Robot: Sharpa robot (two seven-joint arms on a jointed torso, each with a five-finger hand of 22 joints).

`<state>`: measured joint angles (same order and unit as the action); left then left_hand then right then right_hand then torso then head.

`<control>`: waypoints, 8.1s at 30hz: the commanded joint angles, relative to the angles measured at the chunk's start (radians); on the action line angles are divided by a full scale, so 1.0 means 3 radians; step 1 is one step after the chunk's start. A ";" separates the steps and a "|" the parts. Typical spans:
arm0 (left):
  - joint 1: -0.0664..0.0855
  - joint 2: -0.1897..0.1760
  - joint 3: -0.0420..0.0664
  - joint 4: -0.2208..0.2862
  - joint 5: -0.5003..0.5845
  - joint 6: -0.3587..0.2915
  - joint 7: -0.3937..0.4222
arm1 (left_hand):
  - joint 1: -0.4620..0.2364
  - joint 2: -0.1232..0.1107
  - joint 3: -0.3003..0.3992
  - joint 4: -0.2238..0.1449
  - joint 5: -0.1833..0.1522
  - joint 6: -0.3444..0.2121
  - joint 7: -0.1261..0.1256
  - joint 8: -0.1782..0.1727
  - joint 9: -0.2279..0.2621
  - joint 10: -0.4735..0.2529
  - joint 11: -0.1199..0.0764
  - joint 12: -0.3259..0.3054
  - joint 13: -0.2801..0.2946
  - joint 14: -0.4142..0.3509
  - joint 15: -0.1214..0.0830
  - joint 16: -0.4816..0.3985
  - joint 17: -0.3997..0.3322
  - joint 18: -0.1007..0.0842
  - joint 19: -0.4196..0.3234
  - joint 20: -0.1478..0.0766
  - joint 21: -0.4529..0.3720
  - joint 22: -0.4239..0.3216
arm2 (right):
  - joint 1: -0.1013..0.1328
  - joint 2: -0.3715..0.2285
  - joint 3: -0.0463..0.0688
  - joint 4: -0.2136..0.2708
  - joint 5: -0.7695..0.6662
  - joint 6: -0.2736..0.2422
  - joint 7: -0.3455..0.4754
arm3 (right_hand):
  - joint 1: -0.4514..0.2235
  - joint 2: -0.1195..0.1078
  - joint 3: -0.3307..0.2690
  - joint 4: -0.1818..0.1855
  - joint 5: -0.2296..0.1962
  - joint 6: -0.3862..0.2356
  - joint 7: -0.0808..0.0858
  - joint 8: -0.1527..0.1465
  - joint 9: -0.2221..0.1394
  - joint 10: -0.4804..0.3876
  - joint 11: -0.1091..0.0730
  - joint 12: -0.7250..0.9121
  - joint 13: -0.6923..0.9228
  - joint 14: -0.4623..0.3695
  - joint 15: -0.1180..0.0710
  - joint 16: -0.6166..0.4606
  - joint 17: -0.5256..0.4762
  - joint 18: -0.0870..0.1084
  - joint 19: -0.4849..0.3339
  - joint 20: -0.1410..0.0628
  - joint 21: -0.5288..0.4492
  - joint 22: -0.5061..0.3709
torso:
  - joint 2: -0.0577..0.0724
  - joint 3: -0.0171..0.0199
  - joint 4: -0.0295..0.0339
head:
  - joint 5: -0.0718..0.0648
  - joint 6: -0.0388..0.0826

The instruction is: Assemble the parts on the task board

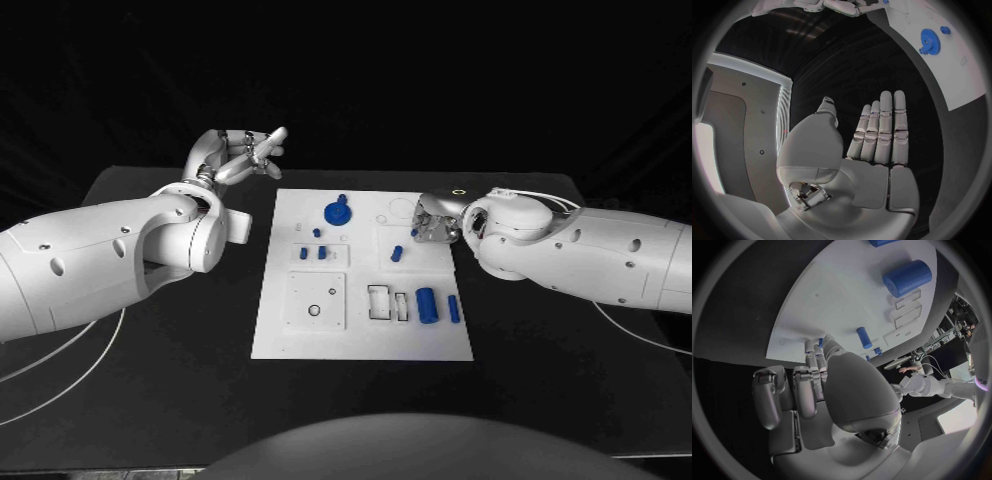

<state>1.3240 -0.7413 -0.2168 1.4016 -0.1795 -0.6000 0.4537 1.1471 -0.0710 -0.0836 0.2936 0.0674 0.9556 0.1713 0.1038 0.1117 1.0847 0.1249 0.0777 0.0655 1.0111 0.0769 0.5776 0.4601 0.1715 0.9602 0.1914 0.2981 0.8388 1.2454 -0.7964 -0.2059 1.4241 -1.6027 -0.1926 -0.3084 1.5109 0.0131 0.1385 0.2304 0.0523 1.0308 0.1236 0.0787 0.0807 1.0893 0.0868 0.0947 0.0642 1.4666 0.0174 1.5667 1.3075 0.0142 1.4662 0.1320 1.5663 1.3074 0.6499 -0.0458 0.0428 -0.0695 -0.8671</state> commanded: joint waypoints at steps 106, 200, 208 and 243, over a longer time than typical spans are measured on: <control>-0.0006 0.0055 0.0000 -0.0075 0.0015 0.0114 -0.0042 | 0.0056 0.0130 0.0018 -0.0002 0.0038 -0.0024 0.0024 -0.0022 0.0006 -0.0022 0.0014 0.0005 -0.0003 0.0027 0.0004 -0.0014 -0.0040 0.0039 0.0061 -0.0008 -0.0054 -0.0051 | 0.0101 0.0067 0.0005 0.0948 -0.0111 -0.0481 0.0495 | 0.0199 0.0041 0.0283 -0.0150 0.0013 0.0255 0.0003 0.0012 0.0030 0.0334 -0.0027 -0.0114 -0.0015 0.0347 0.0001 0.0014 0.0878 -0.0047 0.0349 -0.0037 0.0015 0.0878 | -0.0005 -0.0004 0.0004 | 0.0100 -0.0019; -0.0013 0.0063 0.0000 -0.0119 0.0015 0.0136 -0.0030 | 0.0083 0.0154 0.0008 -0.0003 0.0053 -0.0033 0.0026 -0.0026 0.0005 -0.0030 0.0016 0.0003 -0.0003 0.0029 0.0005 -0.0014 -0.0054 0.0038 0.0075 -0.0008 -0.0073 -0.0069 | -0.0200 0.0501 0.0005 0.0621 -0.0762 0.0138 0.0687 | 0.0148 -0.0012 0.0299 -0.0119 0.0004 0.0190 0.0017 -0.0042 0.0009 0.0234 -0.0012 -0.0116 -0.0015 0.0347 0.0016 0.0014 0.0878 -0.0047 0.0349 -0.0007 0.0015 0.0878 | -0.0002 -0.0002 -0.0002 | 0.0116 -0.0019; -0.0013 0.0068 0.0000 -0.0121 0.0015 0.0138 -0.0028 | 0.0083 0.0154 0.0008 -0.0003 0.0053 -0.0033 0.0026 -0.0026 0.0005 -0.0030 0.0016 0.0003 -0.0003 0.0029 0.0005 -0.0014 -0.0054 0.0038 0.0075 -0.0008 -0.0073 -0.0069 | -0.0200 0.0514 0.0005 0.0617 -0.0732 0.0158 0.0687 | 0.0144 -0.0014 0.0299 -0.0117 0.0004 0.0186 0.0018 -0.0043 0.0008 0.0229 -0.0011 -0.0117 -0.0015 0.0347 0.0016 0.0014 0.0878 -0.0047 0.0349 -0.0006 0.0015 0.0878 | -0.0003 -0.0003 0.0000 | 0.0112 -0.0019; -0.0013 0.0087 0.0000 -0.0130 0.0015 0.0149 -0.0028 | 0.0088 0.0162 0.0006 -0.0003 0.0054 -0.0034 0.0026 -0.0027 0.0005 -0.0031 0.0016 0.0003 -0.0003 0.0029 0.0005 -0.0013 -0.0057 0.0038 0.0078 -0.0008 -0.0076 -0.0073 | -0.0201 0.0532 0.0004 0.0614 -0.0721 0.0274 0.0621 | 0.0135 -0.0013 0.0303 -0.0109 0.0003 0.0172 0.0020 -0.0048 0.0003 0.0213 -0.0008 -0.0117 -0.0016 0.0347 0.0015 0.0014 0.0878 -0.0047 0.0349 -0.0006 0.0015 0.0878 | 0.0000 -0.0001 -0.0003 | 0.0099 -0.0019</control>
<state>1.3195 -0.7176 -0.2177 1.3617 -0.1776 -0.5704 0.4347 1.1723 -0.0303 -0.0837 0.2935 0.0802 0.9484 0.1782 0.1000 0.1117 1.0810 0.1286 0.0776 0.0656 1.0111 0.0769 0.5776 0.4441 0.1714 0.9781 0.1879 0.2787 0.8180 1.1865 -0.6373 -0.2034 1.6091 -1.8133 -0.1352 -0.1118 1.5597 0.0113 0.2280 0.1904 0.0517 1.0895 0.1317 0.0707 0.0816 1.1585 0.0851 0.0641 0.0607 1.4665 0.0178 1.5667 1.3074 0.0143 1.4661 0.1255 1.5663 1.3075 0.6501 -0.0460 0.0418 -0.0392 -0.8728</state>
